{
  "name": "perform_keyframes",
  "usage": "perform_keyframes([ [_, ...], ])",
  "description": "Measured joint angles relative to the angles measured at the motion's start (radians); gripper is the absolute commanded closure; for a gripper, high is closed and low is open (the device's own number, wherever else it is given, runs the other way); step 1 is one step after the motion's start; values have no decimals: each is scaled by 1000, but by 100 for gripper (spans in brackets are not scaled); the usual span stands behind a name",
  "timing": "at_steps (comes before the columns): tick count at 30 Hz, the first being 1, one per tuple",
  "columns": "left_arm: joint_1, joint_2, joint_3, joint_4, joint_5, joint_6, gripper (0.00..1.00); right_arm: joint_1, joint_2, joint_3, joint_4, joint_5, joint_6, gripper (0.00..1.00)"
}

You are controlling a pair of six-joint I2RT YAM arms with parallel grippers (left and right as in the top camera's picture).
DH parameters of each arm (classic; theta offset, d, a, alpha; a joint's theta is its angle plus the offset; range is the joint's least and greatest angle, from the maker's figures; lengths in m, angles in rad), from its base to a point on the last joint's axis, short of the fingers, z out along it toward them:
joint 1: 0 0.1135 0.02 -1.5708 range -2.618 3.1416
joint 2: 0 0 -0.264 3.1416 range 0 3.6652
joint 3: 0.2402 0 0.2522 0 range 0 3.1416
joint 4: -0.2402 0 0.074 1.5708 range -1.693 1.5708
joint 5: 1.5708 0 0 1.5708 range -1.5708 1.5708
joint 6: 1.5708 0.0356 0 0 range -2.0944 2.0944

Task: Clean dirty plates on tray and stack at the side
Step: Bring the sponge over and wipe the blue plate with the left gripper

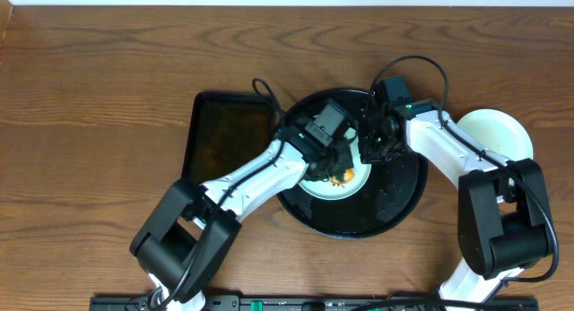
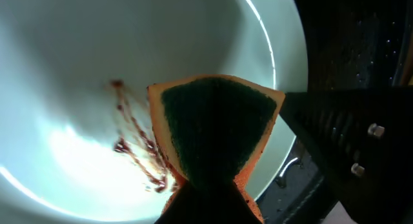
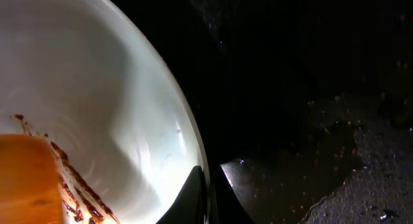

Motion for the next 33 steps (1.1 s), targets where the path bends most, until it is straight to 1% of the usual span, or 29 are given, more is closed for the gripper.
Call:
perform_keyframes([
  [5,-14,56,0,50,0,-61,92,0,0,0,-5,0,3,99],
  [12,-14,109,5,69,2,-73,92,0,0,0,-6,6,4,99],
  [14,-14,112,16,40,-14,-55,93,0,0,0,-6,6,4,99],
  [19,-11,108,42,-76,-116,-21,93,0,0,0,-15,2,5,99],
  [26,56,95,42,-119,-187,31,93,1,0,0,-23,2,7,99],
  [29,84,89,42,-124,-208,84,93,1,0,0,-28,2,7,99],
  [32,100,73,38,-129,-233,176,93,1,0,0,-31,2,7,99],
  [33,101,69,36,-129,-236,185,92,1,0,0,-31,2,7,99],
])
